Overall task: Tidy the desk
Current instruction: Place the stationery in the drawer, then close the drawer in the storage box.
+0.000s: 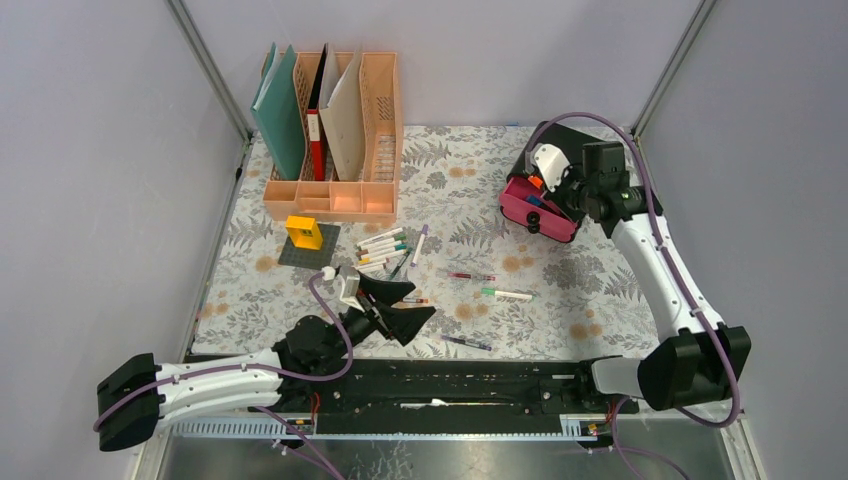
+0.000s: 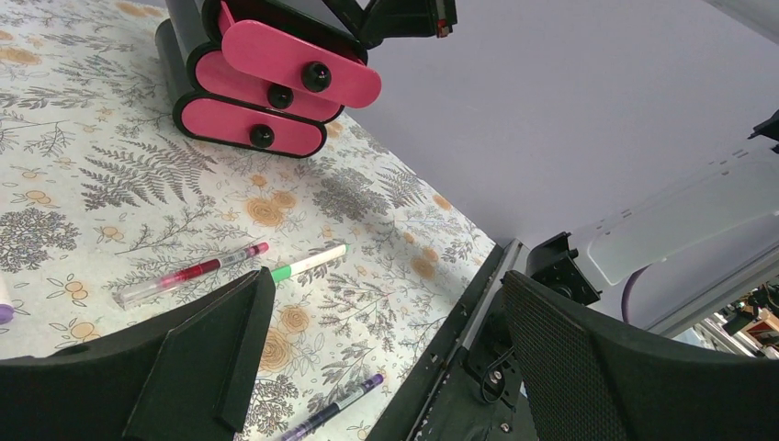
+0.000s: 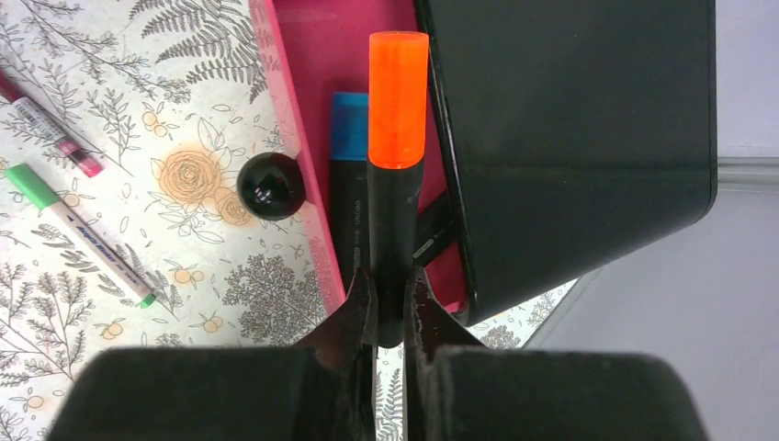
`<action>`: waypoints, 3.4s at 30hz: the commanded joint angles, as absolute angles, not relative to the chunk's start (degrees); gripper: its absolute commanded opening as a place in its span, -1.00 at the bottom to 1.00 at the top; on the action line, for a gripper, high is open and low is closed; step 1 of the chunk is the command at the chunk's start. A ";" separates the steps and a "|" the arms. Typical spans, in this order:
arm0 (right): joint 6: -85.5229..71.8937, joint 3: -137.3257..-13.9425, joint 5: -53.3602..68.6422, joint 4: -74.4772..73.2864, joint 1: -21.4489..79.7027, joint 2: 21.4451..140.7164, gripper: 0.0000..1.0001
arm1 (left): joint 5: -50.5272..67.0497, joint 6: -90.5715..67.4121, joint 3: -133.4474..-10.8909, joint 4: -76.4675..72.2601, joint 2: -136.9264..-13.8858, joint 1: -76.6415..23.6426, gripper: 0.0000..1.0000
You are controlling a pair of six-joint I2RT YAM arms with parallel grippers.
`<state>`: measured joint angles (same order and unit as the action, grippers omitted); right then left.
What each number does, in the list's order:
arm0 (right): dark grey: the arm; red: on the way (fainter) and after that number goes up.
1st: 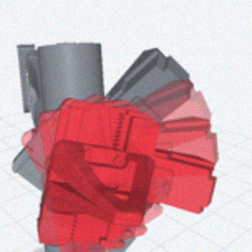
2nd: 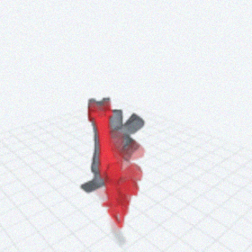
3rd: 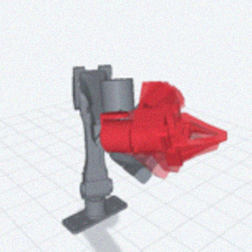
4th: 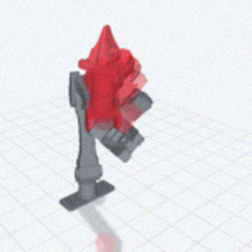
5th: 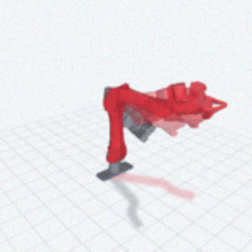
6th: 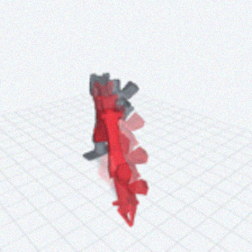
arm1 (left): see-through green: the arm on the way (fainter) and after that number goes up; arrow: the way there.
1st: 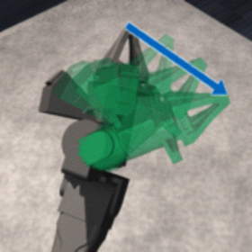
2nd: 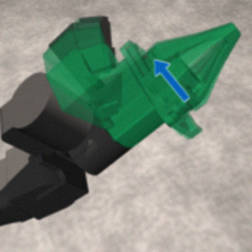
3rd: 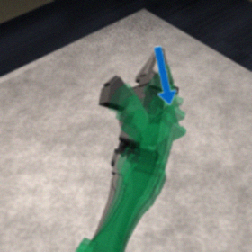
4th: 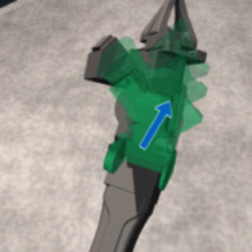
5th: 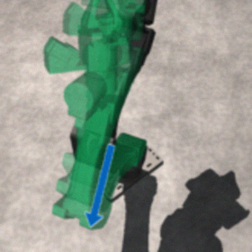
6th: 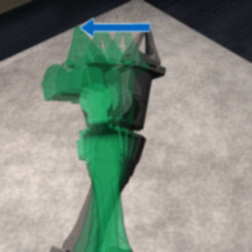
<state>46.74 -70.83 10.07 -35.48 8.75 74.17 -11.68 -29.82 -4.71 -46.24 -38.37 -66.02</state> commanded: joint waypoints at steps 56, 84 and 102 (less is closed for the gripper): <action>47.71 -62.26 27.52 -36.26 7.38 76.97 -0.70 | -12.48 -30.78 -3.87 -49.63 -40.34 -65.49 0.97; 34.71 -58.92 4.20 -7.20 7.36 81.79 -0.64 | -11.33 -32.23 -4.84 -52.71 -45.52 -64.79 0.97; 31.71 -62.57 21.36 -26.05 7.38 69.89 -0.19 | -6.09 -39.44 -7.60 -68.46 -61.98 -62.83 0.97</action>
